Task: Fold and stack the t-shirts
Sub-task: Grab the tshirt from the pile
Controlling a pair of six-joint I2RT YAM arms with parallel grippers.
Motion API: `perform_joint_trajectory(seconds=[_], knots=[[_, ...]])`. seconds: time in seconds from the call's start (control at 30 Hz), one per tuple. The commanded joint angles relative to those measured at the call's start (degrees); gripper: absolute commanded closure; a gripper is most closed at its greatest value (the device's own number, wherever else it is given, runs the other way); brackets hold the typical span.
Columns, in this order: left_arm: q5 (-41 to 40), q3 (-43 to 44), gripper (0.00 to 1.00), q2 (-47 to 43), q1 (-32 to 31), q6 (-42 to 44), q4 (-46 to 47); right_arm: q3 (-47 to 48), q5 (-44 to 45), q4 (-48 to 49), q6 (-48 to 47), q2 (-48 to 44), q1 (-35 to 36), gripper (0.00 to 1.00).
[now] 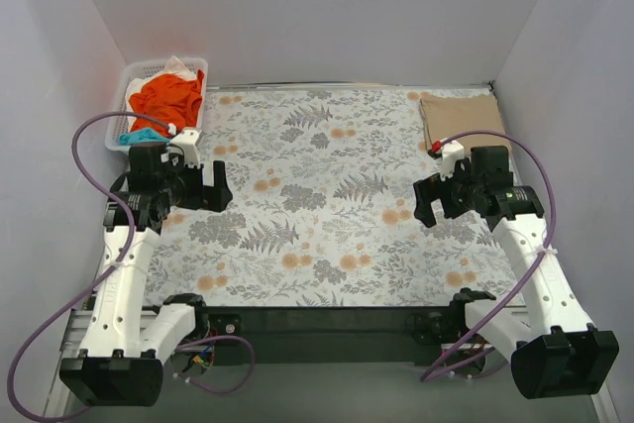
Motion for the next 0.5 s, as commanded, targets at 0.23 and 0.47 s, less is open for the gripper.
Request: perform_joint_trajectory(seconds=[0.23, 0.47], knots=[[3.3, 11.4, 0.02, 11.4, -0.1, -8.6, 2.5, 0.6, -1.0, -0.7, -0.6, -0.5, -0.2, 0.02], [-7.4, 29.5, 0.02, 25.8, 0.5, -10.7, 5.9, 1.1, -0.1, 0.1, 0.2, 2.7, -0.2, 0.02]])
